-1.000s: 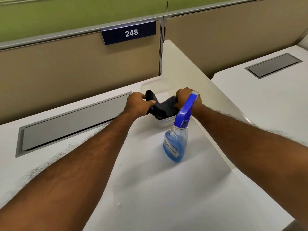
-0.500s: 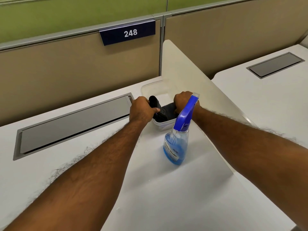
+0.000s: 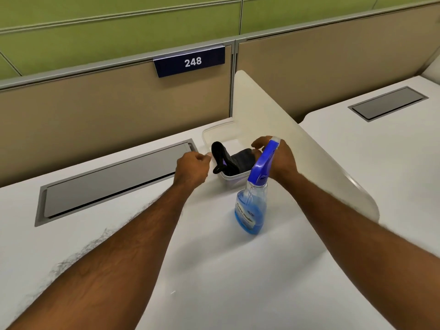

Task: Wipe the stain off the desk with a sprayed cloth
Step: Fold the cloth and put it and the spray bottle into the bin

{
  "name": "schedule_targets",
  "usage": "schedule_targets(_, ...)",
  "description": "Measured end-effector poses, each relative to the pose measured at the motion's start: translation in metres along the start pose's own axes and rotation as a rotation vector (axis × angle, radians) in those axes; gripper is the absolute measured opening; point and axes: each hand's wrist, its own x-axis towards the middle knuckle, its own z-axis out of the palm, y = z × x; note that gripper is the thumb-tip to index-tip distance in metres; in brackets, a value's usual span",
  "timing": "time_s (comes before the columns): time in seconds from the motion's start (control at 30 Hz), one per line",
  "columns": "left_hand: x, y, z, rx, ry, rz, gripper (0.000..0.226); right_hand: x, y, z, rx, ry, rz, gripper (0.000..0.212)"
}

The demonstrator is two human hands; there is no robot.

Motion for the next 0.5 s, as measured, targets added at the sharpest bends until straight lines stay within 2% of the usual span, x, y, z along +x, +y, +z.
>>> schedule_targets(0.1,-0.011,-0.017,-0.022,0.015,0.031,-0.001,0.030,-0.038,-0.010,-0.012,0.176,0.154,0.098,0.019)
schedule_targets(0.17,-0.019,-0.030,-0.035,0.042,0.049,0.000,0.040,-0.060,-0.014,-0.015,0.315,0.198,0.150,0.016)
schedule_targets(0.23,-0.029,-0.041,-0.046,0.082,0.062,0.004,0.044,-0.080,-0.013,-0.016,0.401,0.156,0.168,0.031)
schedule_targets(0.37,-0.050,-0.062,-0.066,0.228,0.067,0.039,0.044,-0.115,-0.008,-0.014,0.400,0.007,0.152,0.070)
schedule_targets(0.43,-0.061,-0.073,-0.075,0.355,0.042,0.090,0.049,-0.125,-0.007,-0.013,0.426,-0.071,0.149,0.074)
schedule_targets(0.5,-0.073,-0.086,-0.083,0.494,0.009,0.144,0.053,-0.129,-0.013,-0.016,0.448,-0.163,0.121,0.069)
